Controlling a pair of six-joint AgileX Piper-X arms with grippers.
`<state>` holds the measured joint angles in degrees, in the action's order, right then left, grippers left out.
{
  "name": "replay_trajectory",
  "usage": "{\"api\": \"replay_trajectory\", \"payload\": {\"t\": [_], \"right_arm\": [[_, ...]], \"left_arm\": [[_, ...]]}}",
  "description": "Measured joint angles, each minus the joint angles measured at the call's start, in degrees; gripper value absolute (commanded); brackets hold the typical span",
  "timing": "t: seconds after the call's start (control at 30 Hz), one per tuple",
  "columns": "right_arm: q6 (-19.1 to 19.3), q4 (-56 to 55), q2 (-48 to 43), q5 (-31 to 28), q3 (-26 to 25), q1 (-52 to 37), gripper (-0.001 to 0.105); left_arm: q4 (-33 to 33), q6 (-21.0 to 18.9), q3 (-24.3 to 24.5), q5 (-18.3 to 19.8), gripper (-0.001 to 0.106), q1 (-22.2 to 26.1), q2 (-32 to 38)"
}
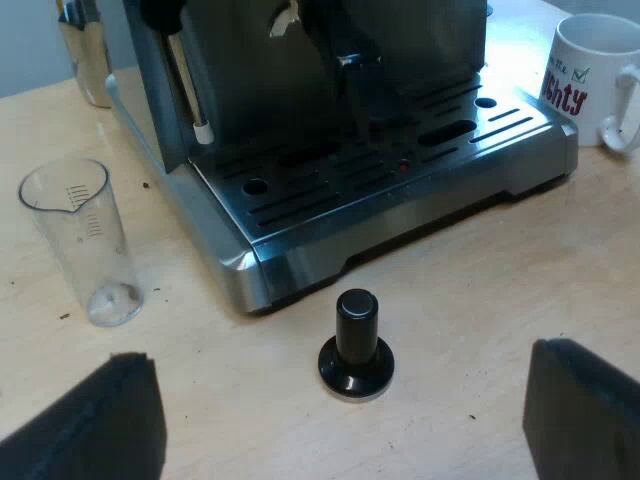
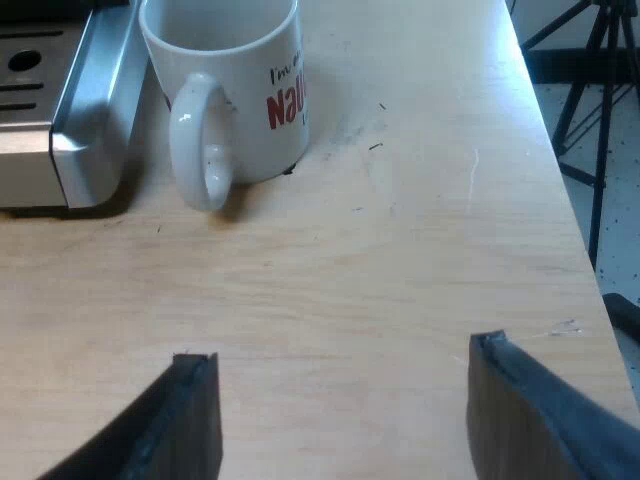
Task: Remove mug from coffee machine
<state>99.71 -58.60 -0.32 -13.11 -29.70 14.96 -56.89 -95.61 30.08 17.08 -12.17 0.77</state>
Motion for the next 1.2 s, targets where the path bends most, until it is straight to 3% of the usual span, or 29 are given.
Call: {"api": "replay_trajectory", "payload": {"t": [0.83, 1.0, 1.2], "right_arm": [[0.0, 0.0, 0.0, 0.0, 0.0, 0.0, 0.057], [0.0, 0.0, 0.0, 0.0, 0.0, -1.8, 0.057], [0.0, 0.0, 0.0, 0.0, 0.0, -9.9, 0.057]], "left_arm": [[-0.9, 0.0, -1.1, 0.0, 0.087, 0.0, 0.0], [-0.9, 0.0, -1.1, 0.0, 0.087, 4.1, 0.0], [-0.9, 0.0, -1.1, 0.0, 0.087, 9.4, 0.0]]}}
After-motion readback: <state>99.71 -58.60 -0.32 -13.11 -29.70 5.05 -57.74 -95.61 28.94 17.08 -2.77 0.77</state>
